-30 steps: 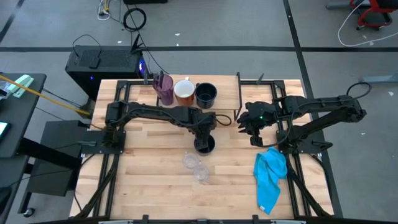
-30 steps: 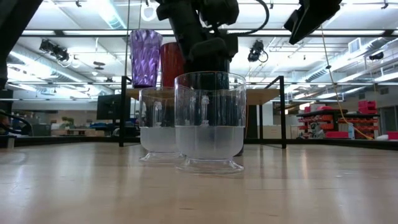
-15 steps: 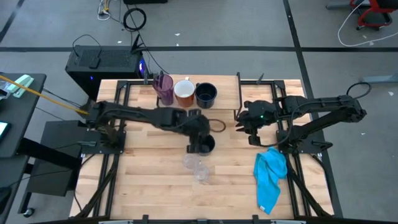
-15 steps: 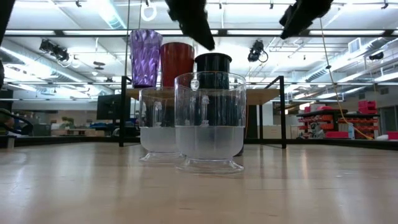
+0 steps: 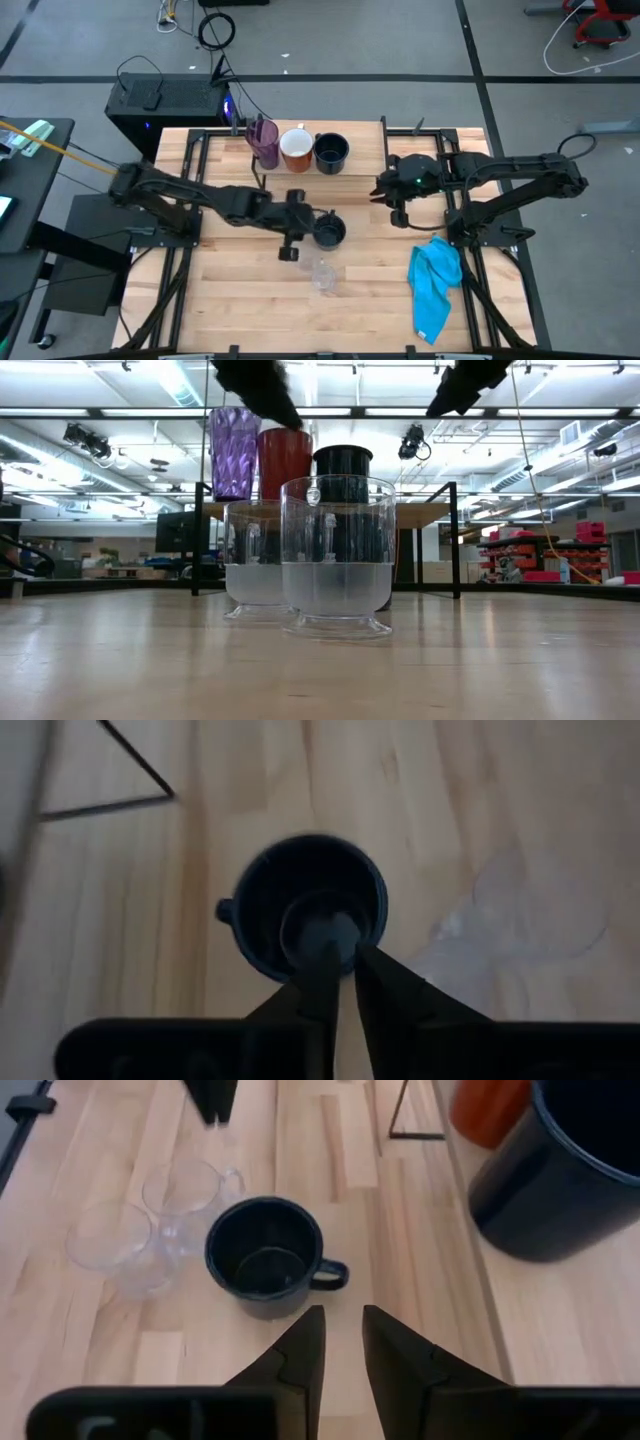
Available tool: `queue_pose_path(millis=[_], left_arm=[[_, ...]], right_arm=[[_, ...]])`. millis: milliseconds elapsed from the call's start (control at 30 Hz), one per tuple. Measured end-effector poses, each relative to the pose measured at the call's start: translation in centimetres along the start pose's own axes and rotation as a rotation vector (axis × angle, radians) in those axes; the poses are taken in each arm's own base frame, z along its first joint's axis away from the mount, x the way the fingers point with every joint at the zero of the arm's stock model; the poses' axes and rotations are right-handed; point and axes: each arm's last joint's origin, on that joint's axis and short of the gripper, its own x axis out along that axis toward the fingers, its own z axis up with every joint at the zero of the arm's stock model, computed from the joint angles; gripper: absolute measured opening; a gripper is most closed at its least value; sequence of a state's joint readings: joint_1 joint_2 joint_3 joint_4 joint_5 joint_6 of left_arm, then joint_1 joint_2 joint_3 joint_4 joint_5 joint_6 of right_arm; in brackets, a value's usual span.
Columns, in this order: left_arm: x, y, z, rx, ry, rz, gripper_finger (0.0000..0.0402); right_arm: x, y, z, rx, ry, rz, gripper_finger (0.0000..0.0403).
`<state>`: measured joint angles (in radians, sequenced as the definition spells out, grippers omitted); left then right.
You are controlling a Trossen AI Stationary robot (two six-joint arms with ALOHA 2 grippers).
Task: Stack small to large cups/mugs on shelf
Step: Adjust the dark blue mug on the shelf
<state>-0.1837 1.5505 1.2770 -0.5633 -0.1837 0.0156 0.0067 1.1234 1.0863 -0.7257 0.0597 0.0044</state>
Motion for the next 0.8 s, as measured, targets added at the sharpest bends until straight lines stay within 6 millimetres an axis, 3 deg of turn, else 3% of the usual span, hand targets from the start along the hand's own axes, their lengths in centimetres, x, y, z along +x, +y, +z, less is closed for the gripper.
queue_pose_path(millis=[300, 633, 800], left_arm=[[-4.7, 0.8, -4.4, -0.142, -0.234, -0.008, 0.0035], [-7.0, 1.4, -8.4, -0.184, -0.357, 0.020, 0.0024], [-7.4, 1.5, -10.0, -0.186, -0.361, 0.036, 0.0026]], right_arm=[[2.4, -1.7, 1.1, 0.013, -0.004, -0.053, 0.0085], [3.0, -5.5, 4.0, 0.041, -0.019, -0.145, 0.0128], [3.5, -6.2, 5.9, -0.013, -0.034, -0.158, 0.0170]])
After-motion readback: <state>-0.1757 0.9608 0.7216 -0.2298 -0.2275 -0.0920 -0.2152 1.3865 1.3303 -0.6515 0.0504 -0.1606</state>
